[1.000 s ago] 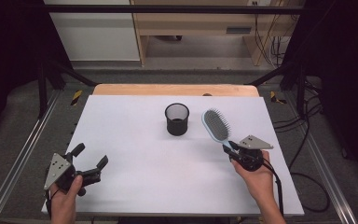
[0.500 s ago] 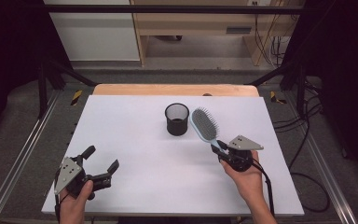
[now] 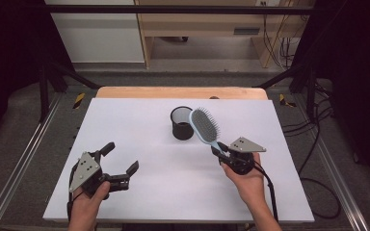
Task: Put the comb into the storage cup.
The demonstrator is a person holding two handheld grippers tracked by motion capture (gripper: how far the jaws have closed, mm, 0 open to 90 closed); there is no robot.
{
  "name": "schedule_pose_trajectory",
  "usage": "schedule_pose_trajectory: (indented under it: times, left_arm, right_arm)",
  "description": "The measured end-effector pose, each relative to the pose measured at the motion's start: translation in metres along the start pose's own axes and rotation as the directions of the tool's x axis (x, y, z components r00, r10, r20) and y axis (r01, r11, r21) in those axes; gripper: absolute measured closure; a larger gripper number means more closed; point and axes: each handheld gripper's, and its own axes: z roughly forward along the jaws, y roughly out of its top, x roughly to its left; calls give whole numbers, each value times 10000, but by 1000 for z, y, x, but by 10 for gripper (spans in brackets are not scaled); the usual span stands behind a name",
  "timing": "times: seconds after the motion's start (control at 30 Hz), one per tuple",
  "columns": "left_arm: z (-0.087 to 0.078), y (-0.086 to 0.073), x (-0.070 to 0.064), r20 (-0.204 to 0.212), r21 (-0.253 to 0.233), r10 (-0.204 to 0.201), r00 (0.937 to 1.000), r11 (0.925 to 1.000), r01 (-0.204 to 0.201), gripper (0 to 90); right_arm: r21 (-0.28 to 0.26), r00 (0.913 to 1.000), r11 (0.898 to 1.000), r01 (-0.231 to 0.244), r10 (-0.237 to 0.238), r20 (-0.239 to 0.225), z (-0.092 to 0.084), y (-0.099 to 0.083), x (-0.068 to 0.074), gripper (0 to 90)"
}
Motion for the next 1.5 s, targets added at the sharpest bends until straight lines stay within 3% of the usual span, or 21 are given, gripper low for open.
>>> schedule_pose_trajectory:
  times: [0.47, 0.7, 0.8, 0.93, 1.13, 1.37, 1.43, 1.5]
  left_arm:
    - [41, 33, 4, 161, -397, 188, 9997, 9990, -182, 16]
    - [58, 35, 3, 423, -647, -94, 9991, 9978, 121, 17]
    - [62, 33, 0, 511, -474, -177, 9985, 9987, 201, 17]
    - [62, 32, -4, 514, -294, -97, 9986, 9995, 112, 18]
    - [57, 26, -15, 757, -189, -658, 9950, 9975, 674, 21]
    - [57, 26, -23, 807, 0, -676, 9944, 9977, 679, 25]
    - [61, 28, -26, 1023, -5, -1018, 9895, 9947, 1024, 25]
    - [64, 28, -28, 1053, 79, -1056, 9888, 9944, 1053, 26]
  right_arm:
    - [-507, 9997, 9984, 251, -253, -27, 10, 24, 15, 697]
    - [-811, 9991, 9963, 291, -314, -279, 22, 26, 29, 697]
    - [-794, 9988, 9964, 280, -311, -380, 26, 22, 36, 697]
    - [-776, 9982, 9960, 439, -469, -377, 28, 20, 41, 697]
    - [-965, 9980, 9939, 533, -564, -288, 30, 17, 51, 697]
    - [-1219, 9980, 9910, 550, -585, -251, 31, 18, 56, 697]
    - [-1403, 9975, 9879, 655, -684, -159, 29, 18, 58, 697]
    - [-1436, 9975, 9874, 671, -698, -140, 28, 18, 59, 697]
